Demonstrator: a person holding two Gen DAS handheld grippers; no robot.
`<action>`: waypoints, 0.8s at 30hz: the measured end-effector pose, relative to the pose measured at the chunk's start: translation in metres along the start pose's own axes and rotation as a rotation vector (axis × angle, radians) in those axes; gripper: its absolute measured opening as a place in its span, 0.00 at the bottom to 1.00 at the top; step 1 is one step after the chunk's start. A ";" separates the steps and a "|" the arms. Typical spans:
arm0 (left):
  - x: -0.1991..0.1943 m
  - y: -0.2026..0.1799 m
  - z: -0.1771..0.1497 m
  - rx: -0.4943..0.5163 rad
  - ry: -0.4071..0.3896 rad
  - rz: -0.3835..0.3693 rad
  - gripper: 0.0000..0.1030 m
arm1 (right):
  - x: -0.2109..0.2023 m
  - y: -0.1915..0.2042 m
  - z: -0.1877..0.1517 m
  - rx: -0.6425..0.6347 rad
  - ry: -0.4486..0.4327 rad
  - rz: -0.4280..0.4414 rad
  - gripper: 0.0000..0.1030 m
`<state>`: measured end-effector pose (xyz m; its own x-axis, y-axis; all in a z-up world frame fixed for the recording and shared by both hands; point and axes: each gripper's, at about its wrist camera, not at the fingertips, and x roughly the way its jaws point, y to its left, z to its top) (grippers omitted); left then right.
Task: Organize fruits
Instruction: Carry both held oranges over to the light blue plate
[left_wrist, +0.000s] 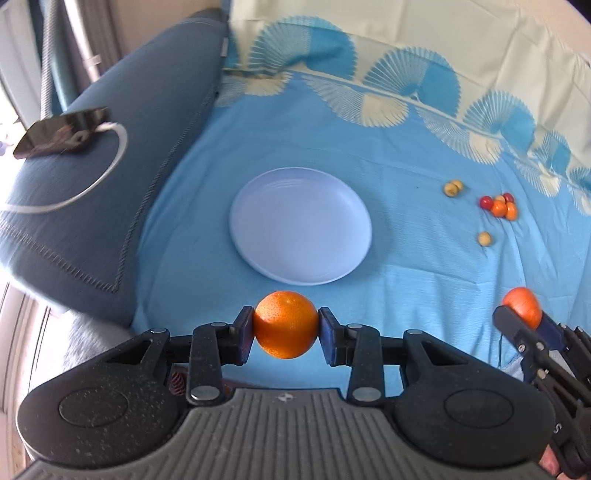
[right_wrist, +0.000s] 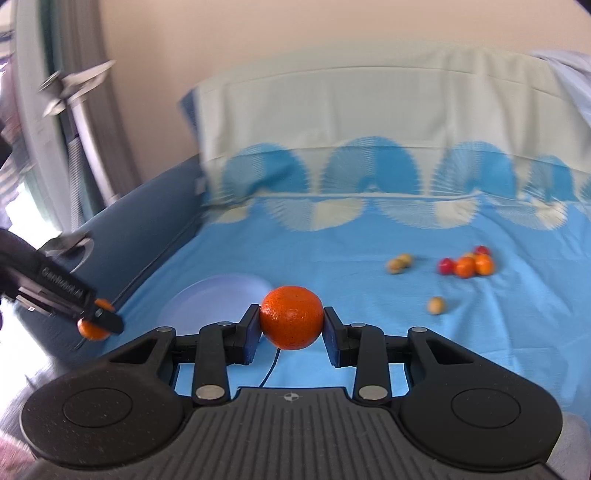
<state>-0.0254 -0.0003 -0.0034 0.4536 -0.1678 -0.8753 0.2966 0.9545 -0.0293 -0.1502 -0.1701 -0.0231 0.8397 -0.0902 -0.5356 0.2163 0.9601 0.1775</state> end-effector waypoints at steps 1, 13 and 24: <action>-0.002 0.006 -0.004 -0.009 -0.003 -0.002 0.39 | -0.002 0.008 -0.001 -0.016 0.009 0.010 0.36; -0.009 0.043 -0.021 -0.055 -0.037 -0.045 0.39 | -0.010 0.059 0.000 -0.141 0.041 0.009 0.36; -0.004 0.054 -0.020 -0.089 -0.032 -0.058 0.39 | -0.003 0.066 0.001 -0.182 0.068 0.001 0.36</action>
<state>-0.0277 0.0571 -0.0113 0.4650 -0.2297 -0.8550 0.2476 0.9610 -0.1235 -0.1381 -0.1063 -0.0093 0.8030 -0.0771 -0.5910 0.1168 0.9927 0.0292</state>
